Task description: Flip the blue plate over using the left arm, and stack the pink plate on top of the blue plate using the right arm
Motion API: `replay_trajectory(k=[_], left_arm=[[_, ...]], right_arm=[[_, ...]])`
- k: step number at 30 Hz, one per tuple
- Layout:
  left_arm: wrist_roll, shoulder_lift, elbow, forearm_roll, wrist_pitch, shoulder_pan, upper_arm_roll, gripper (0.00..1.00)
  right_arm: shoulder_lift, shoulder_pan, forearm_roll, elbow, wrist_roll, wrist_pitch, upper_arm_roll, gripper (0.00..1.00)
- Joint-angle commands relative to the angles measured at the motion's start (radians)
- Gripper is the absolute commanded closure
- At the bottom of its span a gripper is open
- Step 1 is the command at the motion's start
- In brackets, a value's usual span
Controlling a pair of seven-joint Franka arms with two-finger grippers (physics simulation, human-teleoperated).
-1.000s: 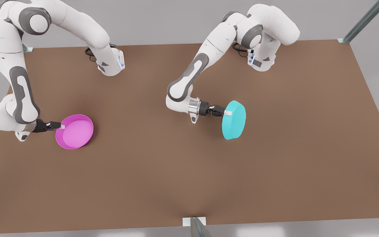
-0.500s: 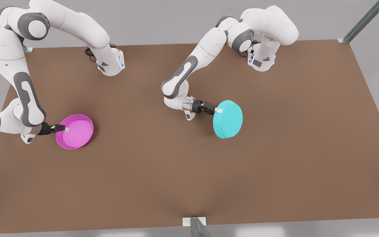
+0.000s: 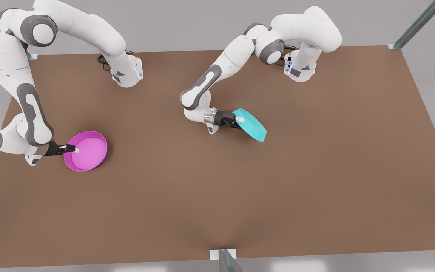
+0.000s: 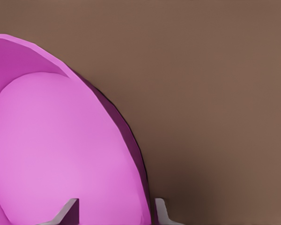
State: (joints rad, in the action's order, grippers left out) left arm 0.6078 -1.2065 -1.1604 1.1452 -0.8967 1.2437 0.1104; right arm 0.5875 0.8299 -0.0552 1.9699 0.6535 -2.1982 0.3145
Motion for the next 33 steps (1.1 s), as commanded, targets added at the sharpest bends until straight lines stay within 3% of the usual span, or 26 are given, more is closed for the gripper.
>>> replay_trajectory(k=[1,2,7,13,16,21,29,30,32,33], left_arm=[[0.0,-0.004,0.014,-0.001,-0.001,0.003,0.0,0.08],[0.0,-0.008,0.021,0.001,-0.001,0.003,-0.012,0.08],[0.001,-0.025,0.062,0.004,-0.015,0.013,-0.034,0.08],[0.001,-0.025,0.091,0.004,-0.045,0.036,-0.055,0.08],[0.042,-0.025,0.125,-0.004,-0.059,0.034,-0.132,0.08],[0.391,-0.024,0.182,-0.223,-0.243,0.034,-0.166,0.08],[0.632,0.007,0.327,-0.444,-0.214,0.082,-0.218,0.08],[0.688,0.025,0.347,-0.499,-0.215,0.086,-0.219,0.08],[0.785,0.204,0.399,-0.743,-0.241,0.079,-0.224,0.08],[0.785,0.312,0.4,-0.841,-0.269,-0.024,-0.224,0.08]], right_arm=[[0.0,0.0,0.0,0.001,0.0,0.0,0.0,0.48],[0.0,0.0,0.0,0.001,0.0,0.0,0.0,0.54],[0.0,-0.002,0.0,0.0,0.0,0.0,0.0,0.58],[0.0,-0.003,0.0,0.0,0.0,0.0,0.0,0.72],[0.0,-0.003,0.0,0.0,0.0,0.0,0.0,0.73],[0.0,-0.003,0.0,0.0,0.003,0.0,0.0,0.79],[0.003,-0.005,0.0,0.0,0.011,-0.002,0.0,0.79],[0.003,-0.005,0.0,0.0,0.011,-0.002,0.0,0.79],[0.003,-0.005,0.0,-0.003,0.011,0.0,0.0,0.79],[0.003,-0.005,0.0,-0.003,0.011,0.0,0.002,0.79]])
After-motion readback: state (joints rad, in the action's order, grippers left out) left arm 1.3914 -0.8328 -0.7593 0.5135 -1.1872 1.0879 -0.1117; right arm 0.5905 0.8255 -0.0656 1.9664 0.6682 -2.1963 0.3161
